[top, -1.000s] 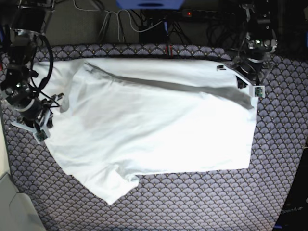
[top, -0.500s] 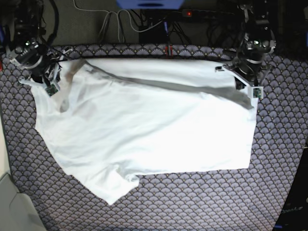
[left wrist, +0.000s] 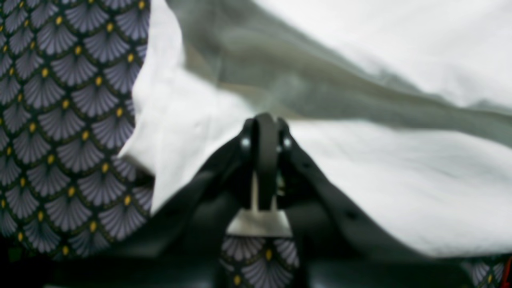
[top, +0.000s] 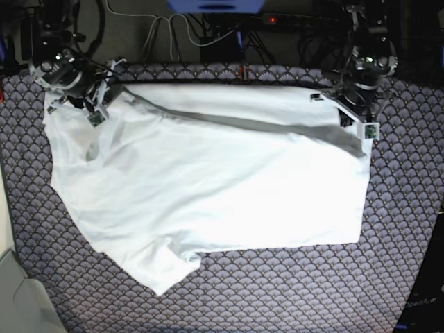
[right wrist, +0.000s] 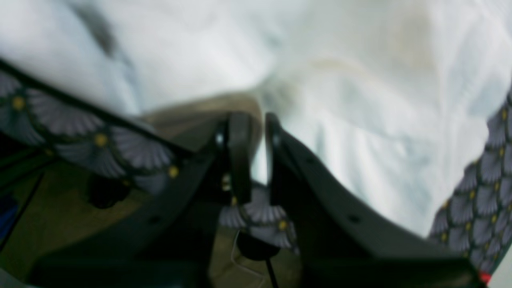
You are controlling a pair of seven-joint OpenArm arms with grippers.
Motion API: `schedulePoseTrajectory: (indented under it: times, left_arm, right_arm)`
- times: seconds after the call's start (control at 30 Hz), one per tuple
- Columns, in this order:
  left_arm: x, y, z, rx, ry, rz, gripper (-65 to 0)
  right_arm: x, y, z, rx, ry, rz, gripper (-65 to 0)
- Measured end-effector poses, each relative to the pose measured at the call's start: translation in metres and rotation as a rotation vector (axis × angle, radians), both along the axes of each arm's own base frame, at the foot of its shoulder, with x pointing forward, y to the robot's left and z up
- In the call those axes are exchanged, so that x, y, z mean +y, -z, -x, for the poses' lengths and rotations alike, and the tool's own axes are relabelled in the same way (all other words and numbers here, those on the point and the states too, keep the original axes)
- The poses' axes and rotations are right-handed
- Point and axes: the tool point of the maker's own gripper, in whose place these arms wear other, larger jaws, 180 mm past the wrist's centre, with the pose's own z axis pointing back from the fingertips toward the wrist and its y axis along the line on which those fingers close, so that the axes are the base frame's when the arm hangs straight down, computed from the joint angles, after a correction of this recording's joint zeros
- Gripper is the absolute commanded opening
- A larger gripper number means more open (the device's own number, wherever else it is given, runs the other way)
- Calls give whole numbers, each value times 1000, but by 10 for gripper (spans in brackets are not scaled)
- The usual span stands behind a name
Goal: Fold the T-shirt properly
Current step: 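Slide the right gripper along the shirt's shoulder edge, smoothing it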
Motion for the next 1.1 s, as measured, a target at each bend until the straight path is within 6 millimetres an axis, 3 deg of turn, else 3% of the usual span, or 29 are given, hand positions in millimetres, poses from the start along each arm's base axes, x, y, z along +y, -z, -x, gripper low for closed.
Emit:
schedulePoseTrajectory:
  times: [0.13, 0.27, 0.47, 0.53, 0.63, 0.73, 0.93, 1.1]
  left_arm:
    - [0, -1, -1, -3, 0, -2, -646]
    - [1, 0, 1, 0, -1, -2, -646]
    - [0, 3, 8, 16, -1, 3, -646]
    - [0, 4, 8, 17, -2, 4, -646]
    - [1, 3, 7, 14, -2, 1, -646]
    - [1, 5, 10, 22, -3, 2, -646]
    - [0, 4, 8, 19, 0, 3, -646]
    - [2, 0, 2, 3, -2, -8, -646]
  right_arm:
    - [25, 0, -7, -4, -72, -21, -595]
    - [45, -17, -40, -86, -125, -46, -595]
    - [44, -63, -105, -254, -81, -61, -595]
    - [27, -74, -114, -277, -36, -44, -595]
    - [-10, -63, -98, -194, 6, 71, -595]
    - [-24, -45, -71, -133, 2, 99, -596]
    - [0, -8, -8, -55, -47, 0, -596]
    - [20, -2, 1, -59, -40, -74, -596]
